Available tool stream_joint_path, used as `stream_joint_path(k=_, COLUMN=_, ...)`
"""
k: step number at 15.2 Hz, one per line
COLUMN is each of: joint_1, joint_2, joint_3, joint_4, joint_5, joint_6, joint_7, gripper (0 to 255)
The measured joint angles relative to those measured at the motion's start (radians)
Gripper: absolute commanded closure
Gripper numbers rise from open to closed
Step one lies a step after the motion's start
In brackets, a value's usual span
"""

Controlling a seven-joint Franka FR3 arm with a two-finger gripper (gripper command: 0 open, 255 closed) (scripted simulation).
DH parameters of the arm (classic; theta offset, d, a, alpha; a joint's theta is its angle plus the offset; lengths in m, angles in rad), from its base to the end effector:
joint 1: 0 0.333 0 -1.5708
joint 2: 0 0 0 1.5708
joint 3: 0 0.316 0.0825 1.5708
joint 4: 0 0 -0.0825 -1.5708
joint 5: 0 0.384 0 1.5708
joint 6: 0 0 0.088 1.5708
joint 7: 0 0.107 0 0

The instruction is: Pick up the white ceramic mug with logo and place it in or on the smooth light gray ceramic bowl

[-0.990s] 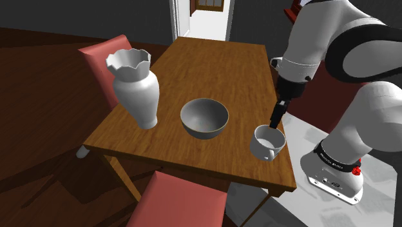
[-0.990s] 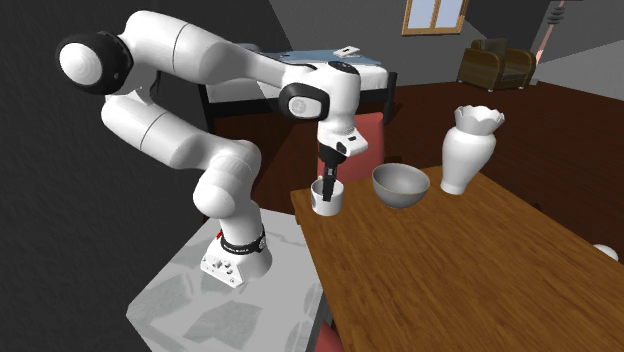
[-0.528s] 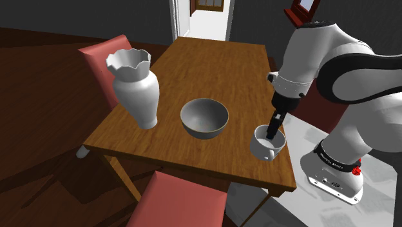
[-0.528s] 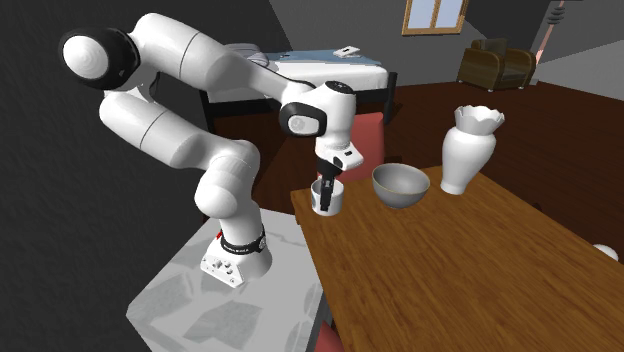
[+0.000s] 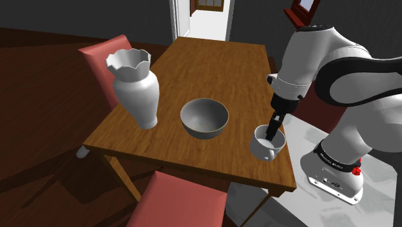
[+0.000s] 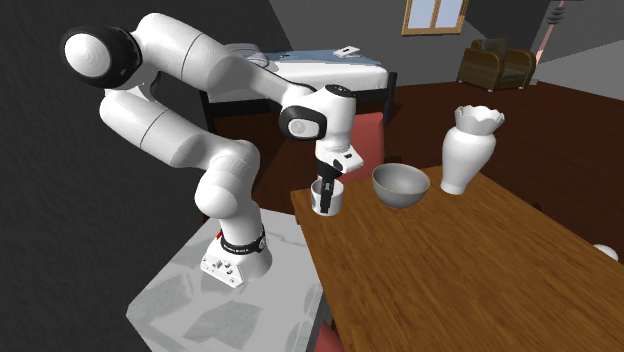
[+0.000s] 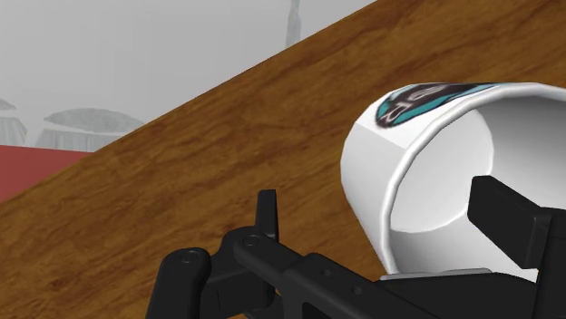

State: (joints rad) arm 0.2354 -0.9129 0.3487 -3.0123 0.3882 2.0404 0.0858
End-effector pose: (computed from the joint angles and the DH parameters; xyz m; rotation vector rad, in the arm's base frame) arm 0.2205 0.1362 0.3464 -3.0818 -0.2593 0.1177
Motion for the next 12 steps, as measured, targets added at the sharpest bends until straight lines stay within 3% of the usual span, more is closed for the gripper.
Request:
stream_joint_path(k=1, joint_1=0.0, joint_2=0.0, joint_3=0.0, joint_4=0.0, joint_5=0.0, joint_6=0.0, joint_7=0.0, gripper=255)
stream_joint_path(k=12, joint_1=-0.001, joint_2=-0.006, joint_3=-0.002, joint_4=0.005, joint_5=-0.003, joint_6=-0.01, joint_7=0.001, gripper=255)
